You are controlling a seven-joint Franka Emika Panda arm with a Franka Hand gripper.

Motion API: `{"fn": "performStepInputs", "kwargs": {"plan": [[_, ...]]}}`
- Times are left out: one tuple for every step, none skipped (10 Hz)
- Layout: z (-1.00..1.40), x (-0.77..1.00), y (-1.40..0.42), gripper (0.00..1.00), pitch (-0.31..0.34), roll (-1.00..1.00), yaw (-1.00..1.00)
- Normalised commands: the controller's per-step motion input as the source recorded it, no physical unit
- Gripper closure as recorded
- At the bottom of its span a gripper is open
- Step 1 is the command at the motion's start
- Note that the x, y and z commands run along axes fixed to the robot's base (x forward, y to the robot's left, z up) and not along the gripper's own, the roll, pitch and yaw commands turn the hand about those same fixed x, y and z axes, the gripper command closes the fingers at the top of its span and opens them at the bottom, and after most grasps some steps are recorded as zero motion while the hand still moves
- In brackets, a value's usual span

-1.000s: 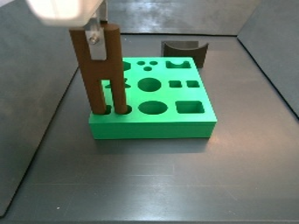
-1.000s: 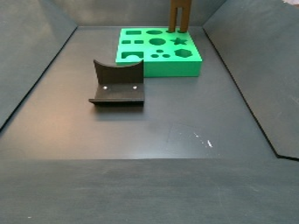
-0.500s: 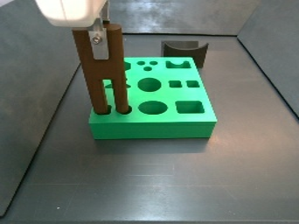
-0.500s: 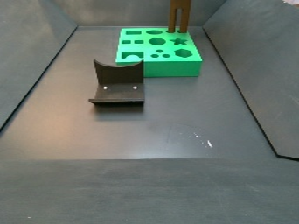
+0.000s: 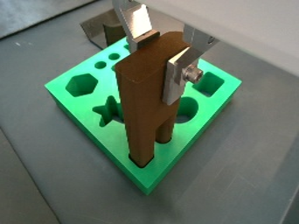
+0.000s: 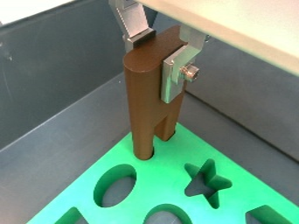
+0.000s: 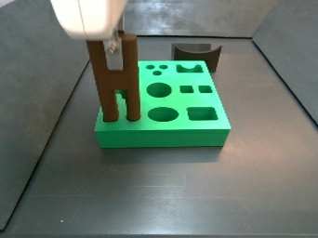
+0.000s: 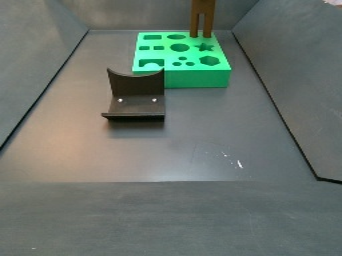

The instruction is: Insert the square-circle object.

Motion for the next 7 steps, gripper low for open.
{"fn": "performStepInputs", "kwargs": {"plan": [[-0.51,0.0,-0.04,1.0,-0.059,0.16,0.0],[-0.56,0.03,-0.08,1.0,-0.03,0.25,0.0],[-0.71,0.0,-0.09,1.0,-0.107,0.28,0.0],[-0.72,-0.01,-0.09,1.0,-0.151,0.25,0.04],[-0.7,-0.01,-0.03,1.0,-0.204,0.13,0.12],[-0.47,0.04,0.0,1.0,-0.08,-0.02,0.07],[-0.39,0.0,0.0,1.0,-0.163,-0.16,0.0]]}}
